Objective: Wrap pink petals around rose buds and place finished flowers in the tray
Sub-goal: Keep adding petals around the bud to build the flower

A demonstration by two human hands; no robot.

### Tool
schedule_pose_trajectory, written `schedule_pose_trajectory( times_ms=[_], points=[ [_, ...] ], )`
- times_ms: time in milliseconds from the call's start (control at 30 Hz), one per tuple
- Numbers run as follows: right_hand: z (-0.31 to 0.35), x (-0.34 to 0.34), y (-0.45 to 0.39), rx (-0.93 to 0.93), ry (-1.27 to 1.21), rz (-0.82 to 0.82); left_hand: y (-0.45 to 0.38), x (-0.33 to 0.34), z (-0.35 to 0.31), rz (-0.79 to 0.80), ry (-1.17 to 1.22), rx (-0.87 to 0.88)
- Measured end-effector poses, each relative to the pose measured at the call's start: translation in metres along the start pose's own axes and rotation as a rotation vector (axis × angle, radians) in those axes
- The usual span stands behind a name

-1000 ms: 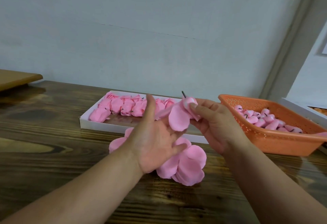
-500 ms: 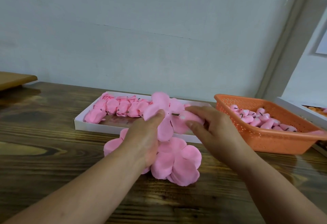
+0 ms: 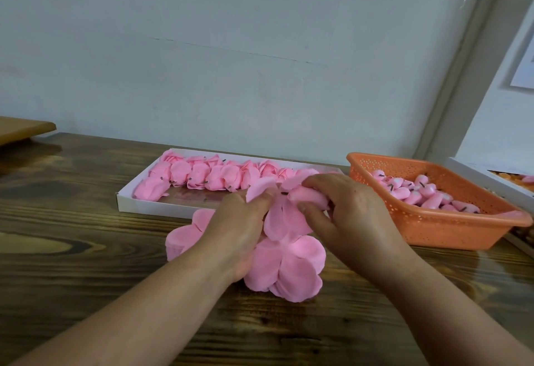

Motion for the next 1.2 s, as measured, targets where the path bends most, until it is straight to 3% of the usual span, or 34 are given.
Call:
schedule_pose_trajectory(
  times_ms=[333, 600, 900, 1200],
  points=[
    [0.003, 0.006, -0.003, 0.013, 0.027, 0.078, 0.005, 0.006, -0.002, 0.071, -0.011, -0.001],
    [-0.002, 0.002, -0.004, 0.105, -0.101, 0.083, 0.010, 0.013, -0.001, 0.183, 0.130, -0.060],
    [-0.004, 0.002, -0.003, 0.171, -0.031, 0.068, 0.010, 0.011, 0.015, 0.049, 0.245, -0.222],
    [-0.015, 0.006, -0.012, 0.250, -0.114, 0.132, 0.016, 0.013, 0.020, 0.029, 0.185, -0.217]
  ],
)
Point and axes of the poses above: each hand's wrist, its own y-axis away from the middle knuckle, its own x-axis out of the palm, z = x × y, the point moved 6 cm from there along -y, towards the middle knuckle, and after that the axes turned 13 degrees about -y, right-handed, at the moved point
